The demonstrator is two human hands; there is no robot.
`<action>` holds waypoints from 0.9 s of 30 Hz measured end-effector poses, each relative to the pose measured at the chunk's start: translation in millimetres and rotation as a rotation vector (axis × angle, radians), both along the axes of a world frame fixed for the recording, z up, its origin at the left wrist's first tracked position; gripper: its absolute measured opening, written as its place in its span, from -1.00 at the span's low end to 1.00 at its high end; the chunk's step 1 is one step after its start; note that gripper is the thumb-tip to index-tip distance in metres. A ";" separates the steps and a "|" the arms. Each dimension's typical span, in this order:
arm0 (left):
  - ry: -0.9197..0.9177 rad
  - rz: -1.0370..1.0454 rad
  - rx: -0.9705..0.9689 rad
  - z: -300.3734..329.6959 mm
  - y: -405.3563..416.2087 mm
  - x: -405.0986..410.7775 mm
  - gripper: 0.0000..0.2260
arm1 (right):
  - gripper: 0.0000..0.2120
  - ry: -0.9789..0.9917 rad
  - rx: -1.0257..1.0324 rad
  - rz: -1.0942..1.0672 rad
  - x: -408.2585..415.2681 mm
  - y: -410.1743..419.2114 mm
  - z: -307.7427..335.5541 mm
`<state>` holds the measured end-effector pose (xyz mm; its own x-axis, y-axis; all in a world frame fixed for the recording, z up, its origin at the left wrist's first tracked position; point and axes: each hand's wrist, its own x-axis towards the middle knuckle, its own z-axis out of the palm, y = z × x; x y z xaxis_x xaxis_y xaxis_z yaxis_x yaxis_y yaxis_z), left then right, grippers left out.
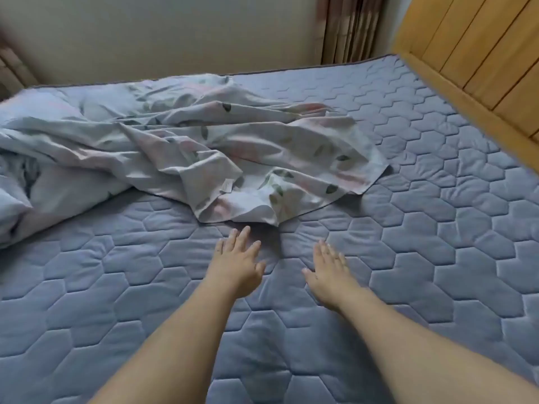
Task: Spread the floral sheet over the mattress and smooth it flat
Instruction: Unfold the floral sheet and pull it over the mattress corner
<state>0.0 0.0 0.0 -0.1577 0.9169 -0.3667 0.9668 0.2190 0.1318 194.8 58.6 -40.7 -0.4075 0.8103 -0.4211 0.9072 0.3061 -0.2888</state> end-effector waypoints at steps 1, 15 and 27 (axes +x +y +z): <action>0.050 -0.018 -0.001 -12.6 7.3 0.1 -0.48 | -0.36 -0.028 0.051 -0.002 -3.4 4.1 -15.8; 0.127 -0.103 0.414 -120.6 122.8 -38.8 -0.54 | -0.36 0.027 0.453 -0.045 -14.8 21.7 -117.7; -0.312 -0.339 0.246 -96.3 10.4 -0.9 -0.65 | -0.37 0.064 0.395 -0.046 -14.6 31.1 -111.1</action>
